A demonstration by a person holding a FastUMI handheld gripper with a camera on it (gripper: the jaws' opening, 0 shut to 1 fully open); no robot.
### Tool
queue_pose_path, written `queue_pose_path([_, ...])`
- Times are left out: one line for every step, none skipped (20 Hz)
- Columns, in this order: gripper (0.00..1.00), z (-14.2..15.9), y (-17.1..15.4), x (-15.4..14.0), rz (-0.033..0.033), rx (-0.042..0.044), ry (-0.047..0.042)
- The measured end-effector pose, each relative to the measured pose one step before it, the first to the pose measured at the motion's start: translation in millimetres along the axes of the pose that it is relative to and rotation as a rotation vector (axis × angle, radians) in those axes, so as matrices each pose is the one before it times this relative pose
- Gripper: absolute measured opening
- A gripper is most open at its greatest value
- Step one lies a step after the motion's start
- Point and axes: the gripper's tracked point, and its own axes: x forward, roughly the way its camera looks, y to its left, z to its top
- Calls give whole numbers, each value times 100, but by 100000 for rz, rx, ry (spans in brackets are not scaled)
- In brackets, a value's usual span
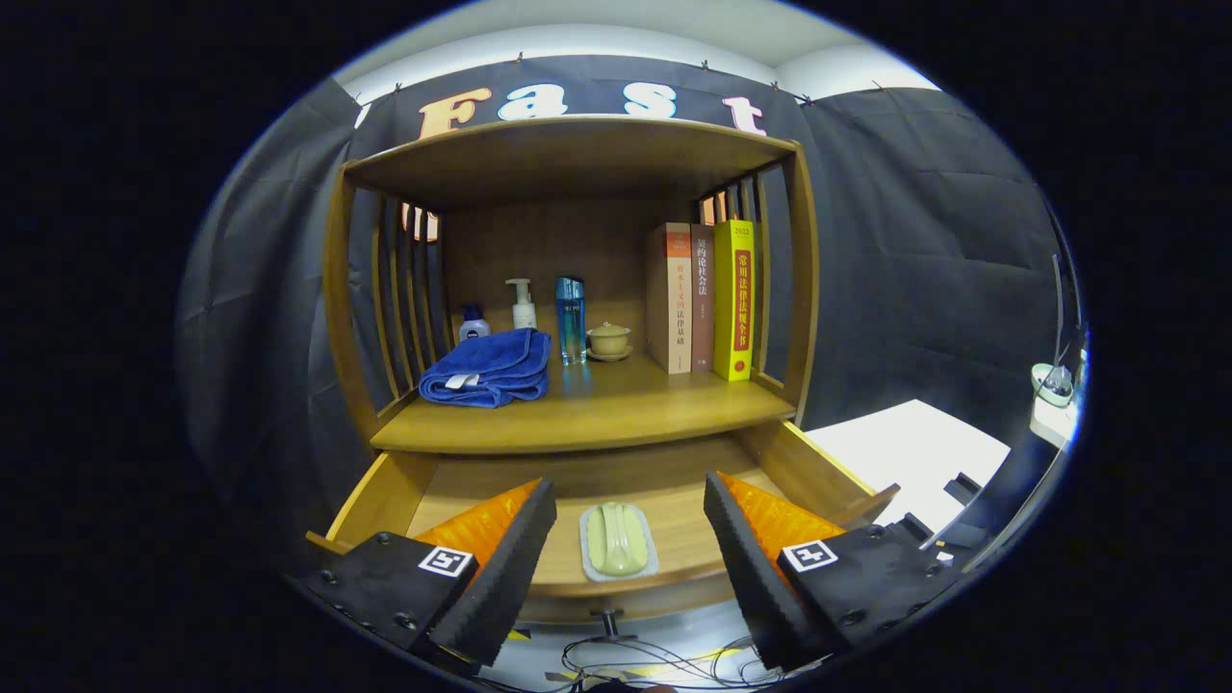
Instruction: Pull open the drawer, take out the items inside it, and place them on the countertop above the cabinet.
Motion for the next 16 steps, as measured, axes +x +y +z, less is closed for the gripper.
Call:
queue_pose_path([100, -313, 721, 1016, 1507, -291, 1543])
queue_pose_path([100, -552, 610, 1161, 1529, -185, 2553])
queue_pose_path([100, -734, 522, 1144, 1929, 42, 3054])
queue_pose_path([100, -1149, 339, 1205, 1174, -68, 4397])
queue_pose_path([100, -1378, -27, 1171, 427, -56, 5871])
queue_pose_path([100, -1096, -50, 990, -39, 757, 4574])
queue_pose_path([100, -648, 200, 1216, 658, 919, 3603])
queue_pose_path([100, -716, 80, 1088, 365, 58, 3557])
queue_pose_path([100, -488, -1, 899, 240, -403, 2491])
queue_pose_path([100, -665, 166, 862, 980, -1106, 3233])
queue_pose_path([100, -750, -55, 808, -382, -1624, 3580])
queue_pose_path([100, -740, -218, 617, -826, -1596, 3100])
queue_pose_path([99, -465, 81, 599, 123, -1301, 1998])
queue_pose_path([97, -484, 103, 521, -108, -705, 2205])
queue_pose_path([96, -380, 188, 532, 447, 443, 2213])
queue_pose_path([95, -469, 146, 406, 460, 1365, 2290])
